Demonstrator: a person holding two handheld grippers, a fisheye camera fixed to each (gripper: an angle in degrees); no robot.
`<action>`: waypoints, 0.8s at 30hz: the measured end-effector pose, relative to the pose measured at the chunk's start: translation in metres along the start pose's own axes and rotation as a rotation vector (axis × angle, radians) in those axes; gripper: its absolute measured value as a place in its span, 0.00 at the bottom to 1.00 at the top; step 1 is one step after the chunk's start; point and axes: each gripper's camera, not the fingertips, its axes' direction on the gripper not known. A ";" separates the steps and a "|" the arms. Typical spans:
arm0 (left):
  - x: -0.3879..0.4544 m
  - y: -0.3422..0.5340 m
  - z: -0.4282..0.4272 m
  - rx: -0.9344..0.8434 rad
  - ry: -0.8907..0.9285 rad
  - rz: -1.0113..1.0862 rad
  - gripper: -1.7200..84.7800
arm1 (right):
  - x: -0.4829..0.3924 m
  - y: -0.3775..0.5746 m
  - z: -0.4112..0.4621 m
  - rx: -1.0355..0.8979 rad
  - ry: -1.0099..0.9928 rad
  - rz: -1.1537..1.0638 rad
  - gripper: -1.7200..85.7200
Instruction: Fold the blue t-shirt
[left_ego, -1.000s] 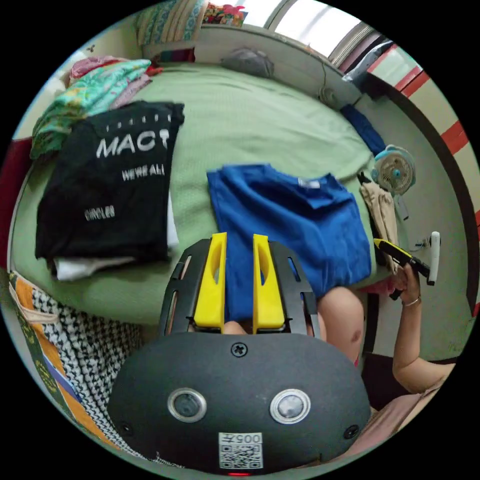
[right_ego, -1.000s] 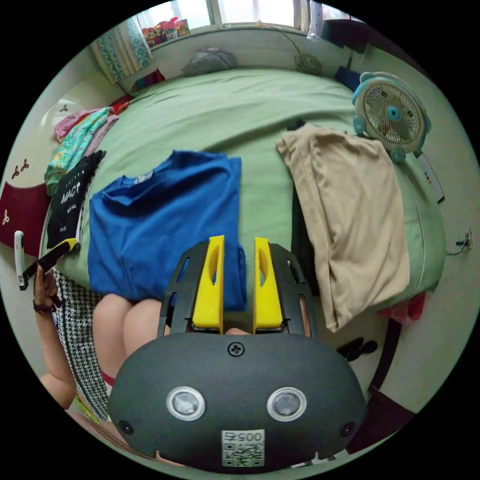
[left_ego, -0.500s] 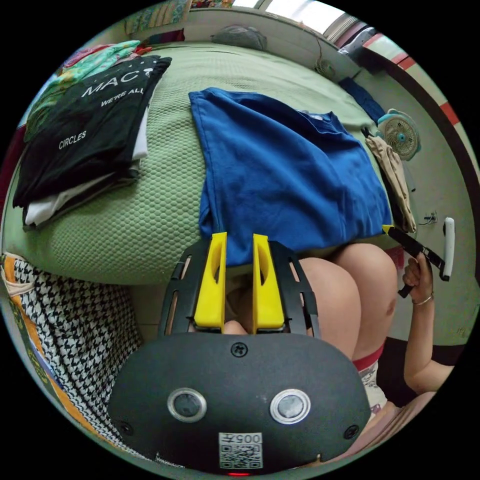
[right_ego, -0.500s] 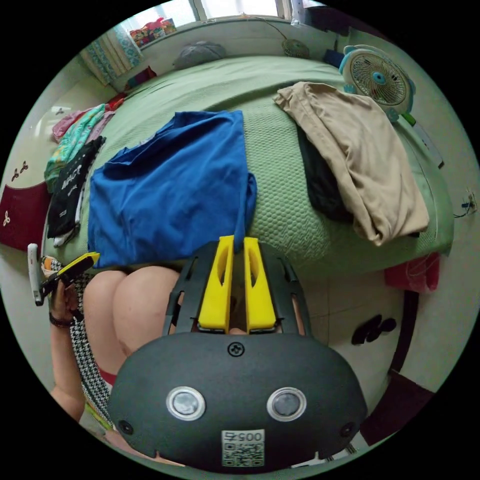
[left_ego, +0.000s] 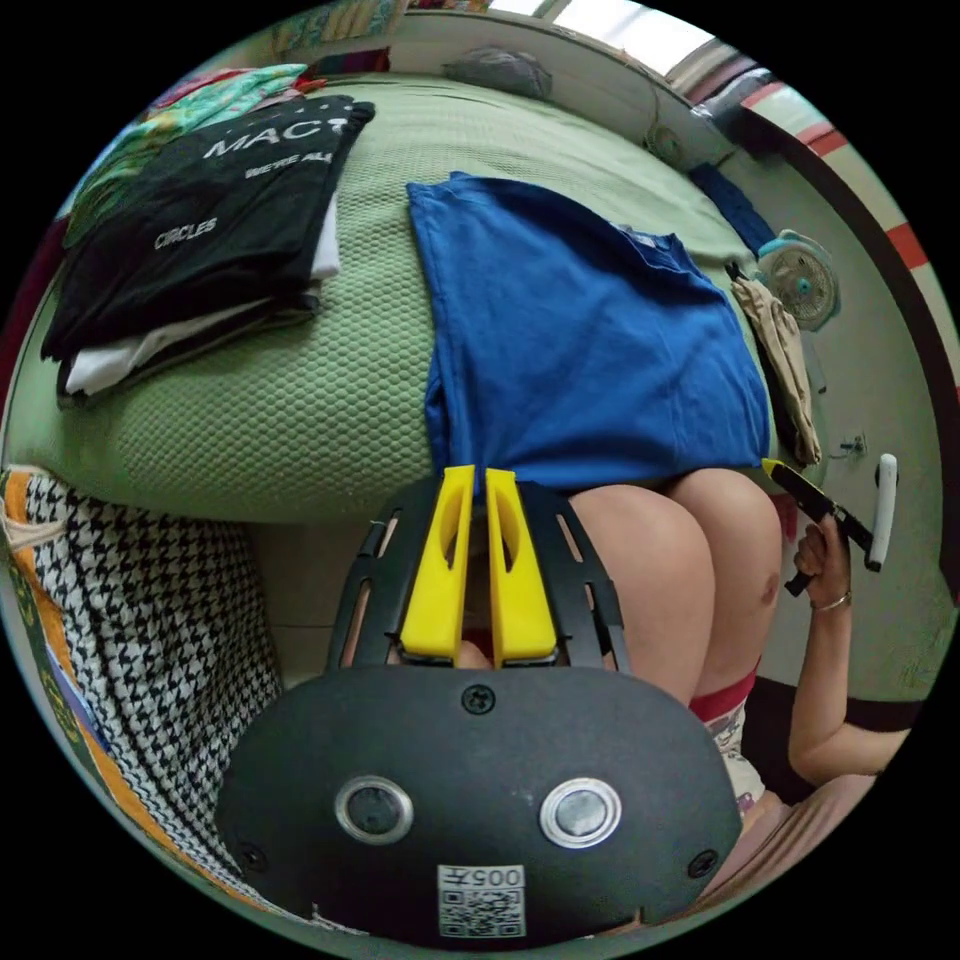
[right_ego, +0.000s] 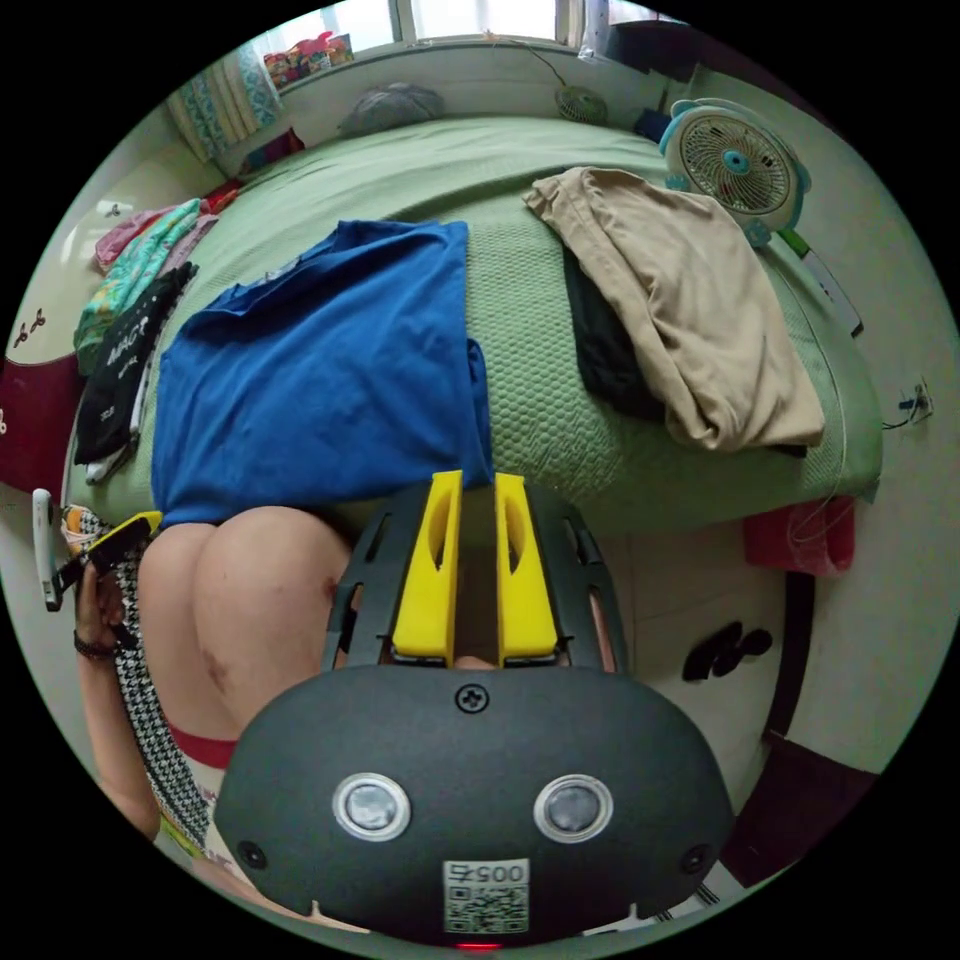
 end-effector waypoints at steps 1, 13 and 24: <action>-0.003 0.001 0.001 0.014 0.007 -0.014 0.07 | 0.001 0.003 -0.004 0.012 -0.027 -0.001 0.08; 0.078 -0.073 0.014 0.187 0.007 0.185 0.08 | -0.087 -0.062 -0.012 0.142 -0.038 -0.207 0.07; 0.164 -0.162 0.104 0.100 -0.035 0.319 0.08 | -0.160 -0.155 0.067 0.048 0.019 -0.362 0.05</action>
